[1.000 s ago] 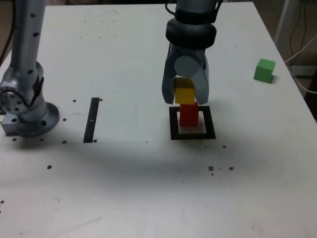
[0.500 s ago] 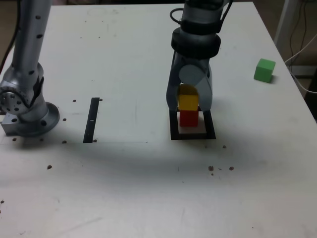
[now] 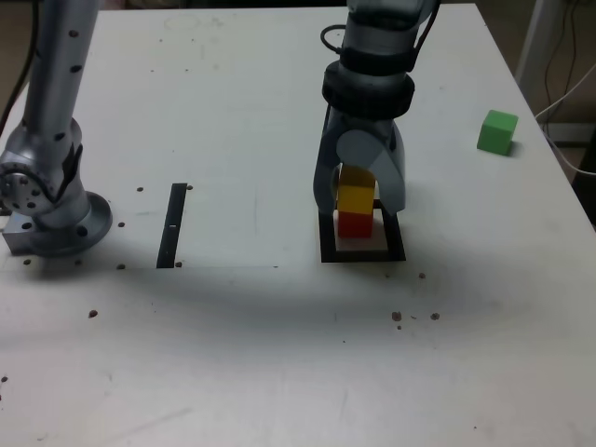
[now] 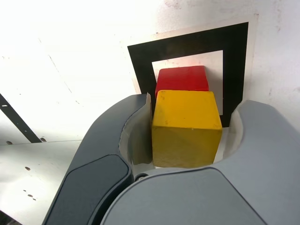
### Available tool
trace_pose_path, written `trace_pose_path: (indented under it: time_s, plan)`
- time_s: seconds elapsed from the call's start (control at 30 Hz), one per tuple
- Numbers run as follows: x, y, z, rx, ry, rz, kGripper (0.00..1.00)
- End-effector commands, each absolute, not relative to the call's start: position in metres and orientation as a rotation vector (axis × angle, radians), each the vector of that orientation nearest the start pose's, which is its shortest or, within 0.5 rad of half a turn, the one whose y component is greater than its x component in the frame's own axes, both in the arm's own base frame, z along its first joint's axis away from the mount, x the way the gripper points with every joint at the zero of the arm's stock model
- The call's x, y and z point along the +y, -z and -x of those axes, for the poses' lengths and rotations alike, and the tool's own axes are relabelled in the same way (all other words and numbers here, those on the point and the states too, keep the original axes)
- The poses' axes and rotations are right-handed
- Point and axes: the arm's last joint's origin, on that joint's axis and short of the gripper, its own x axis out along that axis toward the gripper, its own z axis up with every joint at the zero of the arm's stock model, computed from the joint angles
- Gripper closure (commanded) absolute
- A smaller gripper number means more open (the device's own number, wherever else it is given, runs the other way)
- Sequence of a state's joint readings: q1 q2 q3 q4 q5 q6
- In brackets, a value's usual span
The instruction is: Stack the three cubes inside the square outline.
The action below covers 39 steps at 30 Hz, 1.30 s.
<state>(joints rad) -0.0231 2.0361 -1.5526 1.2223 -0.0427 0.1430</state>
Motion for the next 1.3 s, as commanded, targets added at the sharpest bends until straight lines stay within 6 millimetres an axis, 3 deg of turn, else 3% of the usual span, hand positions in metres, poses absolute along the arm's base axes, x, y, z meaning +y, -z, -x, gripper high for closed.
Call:
trace_pose_path:
  time_s: [0.0,0.3,0.67,0.9,1.27]
  plan:
    - [-0.01,-0.25,-0.359,1.69,0.166,-0.096,0.0]
    - [0.0,-0.266,-0.35,1.671,0.112,-0.122,0.0]
    - [0.035,-0.295,-0.354,1.681,0.015,-0.199,0.0]
    - [0.057,-0.294,-0.387,1.689,0.055,-0.241,0.01]
    - [0.072,-0.269,-0.454,1.665,0.126,-0.301,0.01]
